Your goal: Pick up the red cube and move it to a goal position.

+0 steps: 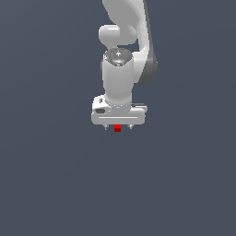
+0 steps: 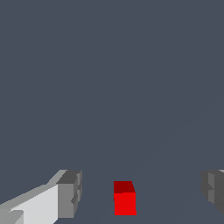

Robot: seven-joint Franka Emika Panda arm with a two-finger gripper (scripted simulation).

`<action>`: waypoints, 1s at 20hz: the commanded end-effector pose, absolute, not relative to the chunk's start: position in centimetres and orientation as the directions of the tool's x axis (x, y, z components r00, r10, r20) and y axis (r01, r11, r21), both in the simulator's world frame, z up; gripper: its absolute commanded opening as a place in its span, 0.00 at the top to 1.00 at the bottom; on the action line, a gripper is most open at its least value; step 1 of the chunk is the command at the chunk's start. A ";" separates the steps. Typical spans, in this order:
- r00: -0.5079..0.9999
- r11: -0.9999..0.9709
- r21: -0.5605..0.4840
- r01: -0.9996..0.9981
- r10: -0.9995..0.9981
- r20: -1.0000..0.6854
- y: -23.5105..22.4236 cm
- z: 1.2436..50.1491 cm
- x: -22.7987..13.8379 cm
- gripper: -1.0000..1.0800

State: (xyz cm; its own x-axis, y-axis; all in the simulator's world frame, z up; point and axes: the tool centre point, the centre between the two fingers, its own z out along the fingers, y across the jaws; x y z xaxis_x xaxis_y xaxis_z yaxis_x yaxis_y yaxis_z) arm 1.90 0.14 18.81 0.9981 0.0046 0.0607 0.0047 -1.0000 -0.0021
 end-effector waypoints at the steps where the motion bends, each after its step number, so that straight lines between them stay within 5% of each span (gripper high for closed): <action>1: 0.998 -1.000 -0.002 0.005 0.005 0.061 0.1 18.8 1.9 0.04; 20: 0.999 -1.000 -0.001 0.014 0.014 0.029 0.0 10.2 -4.2 0.04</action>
State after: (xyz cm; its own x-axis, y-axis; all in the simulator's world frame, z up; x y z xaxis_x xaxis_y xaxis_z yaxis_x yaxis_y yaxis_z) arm -3.21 -0.02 11.50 0.9993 0.0129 0.0347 0.0129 -0.9999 -0.0011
